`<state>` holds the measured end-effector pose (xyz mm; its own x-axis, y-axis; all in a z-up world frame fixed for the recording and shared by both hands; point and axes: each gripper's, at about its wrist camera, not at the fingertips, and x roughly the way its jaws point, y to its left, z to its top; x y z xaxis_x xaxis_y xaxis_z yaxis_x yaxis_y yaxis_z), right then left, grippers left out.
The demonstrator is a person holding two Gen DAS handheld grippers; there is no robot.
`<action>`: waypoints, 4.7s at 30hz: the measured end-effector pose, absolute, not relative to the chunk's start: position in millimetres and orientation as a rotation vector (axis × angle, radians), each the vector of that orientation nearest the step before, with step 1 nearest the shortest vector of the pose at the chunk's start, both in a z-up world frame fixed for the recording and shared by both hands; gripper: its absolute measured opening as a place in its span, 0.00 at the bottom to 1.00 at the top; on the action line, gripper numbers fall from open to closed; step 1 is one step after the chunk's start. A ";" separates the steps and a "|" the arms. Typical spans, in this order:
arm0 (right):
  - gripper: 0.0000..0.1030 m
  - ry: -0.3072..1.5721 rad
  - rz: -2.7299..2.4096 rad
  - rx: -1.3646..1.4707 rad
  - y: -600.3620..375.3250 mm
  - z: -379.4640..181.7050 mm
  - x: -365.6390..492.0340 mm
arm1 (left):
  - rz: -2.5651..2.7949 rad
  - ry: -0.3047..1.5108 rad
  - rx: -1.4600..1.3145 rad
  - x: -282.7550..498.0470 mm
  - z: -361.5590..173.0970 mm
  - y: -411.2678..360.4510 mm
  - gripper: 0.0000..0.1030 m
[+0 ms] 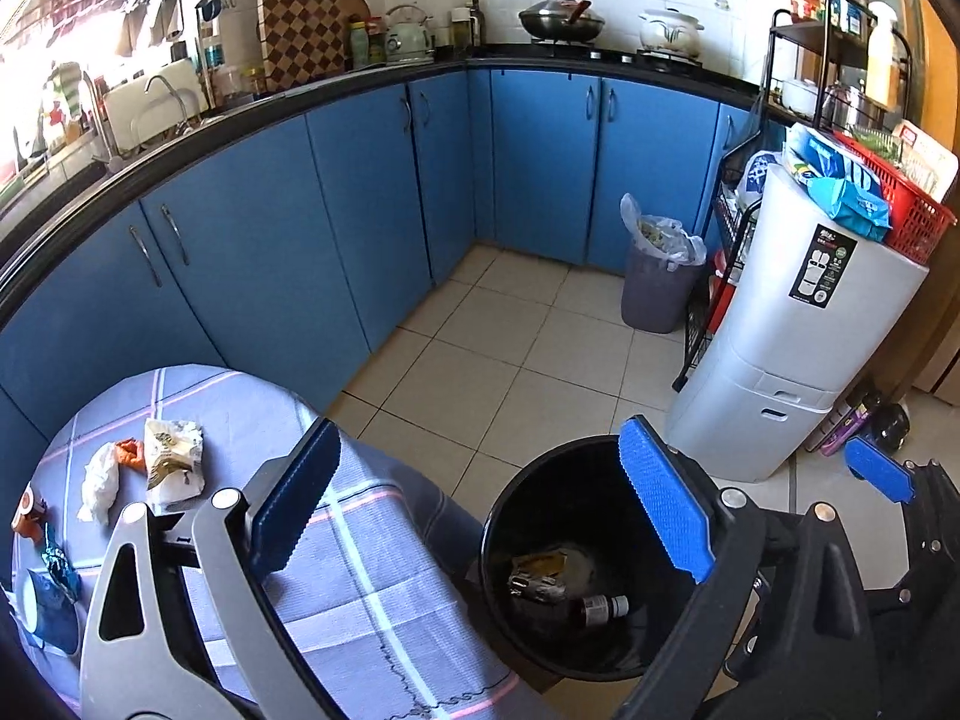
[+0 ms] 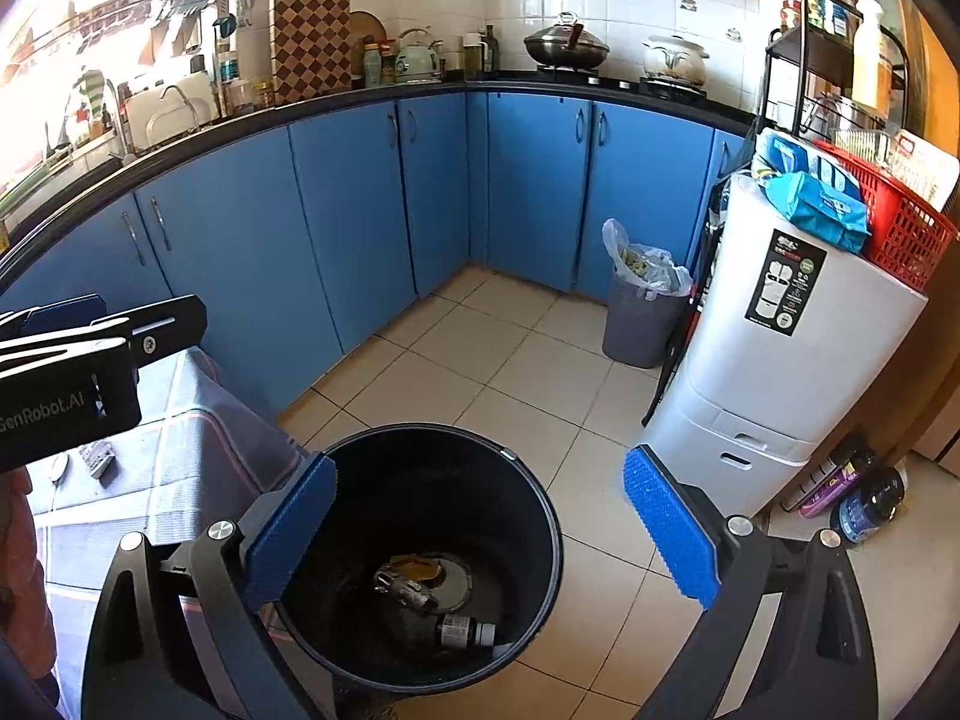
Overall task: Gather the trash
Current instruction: 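Return both tools to the table toward the blue cup and paper carton, then grasp the blue cup with the left tool while the right tool grasps the paper carton, then carry the cup and carton over the black bin and open both tools to drop them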
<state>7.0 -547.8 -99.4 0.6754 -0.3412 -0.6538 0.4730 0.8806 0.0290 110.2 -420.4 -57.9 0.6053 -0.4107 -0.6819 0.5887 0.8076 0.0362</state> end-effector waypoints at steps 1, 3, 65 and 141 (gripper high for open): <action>0.91 0.691 -0.456 0.200 -544.6 -98.4 7.9 | -0.583 0.714 0.268 110.6 -57.0 -416.2 0.92; 0.91 0.691 -0.441 0.195 -537.3 -95.8 10.4 | -0.575 0.711 0.265 110.6 -55.3 -408.7 0.96; 0.27 0.933 0.017 -0.058 -264.5 -150.3 183.6 | -0.053 0.871 -0.002 171.6 -148.5 -24.5 0.74; 0.68 0.632 -0.278 0.173 -488.2 -60.9 24.9 | -0.503 0.608 0.311 74.9 -31.0 -336.0 0.74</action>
<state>24.9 -488.2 -60.9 0.7718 -0.2028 -0.6027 0.3074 0.9487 0.0745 74.9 -336.0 -31.0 0.7067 -0.3562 -0.6113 0.5342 0.8352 0.1309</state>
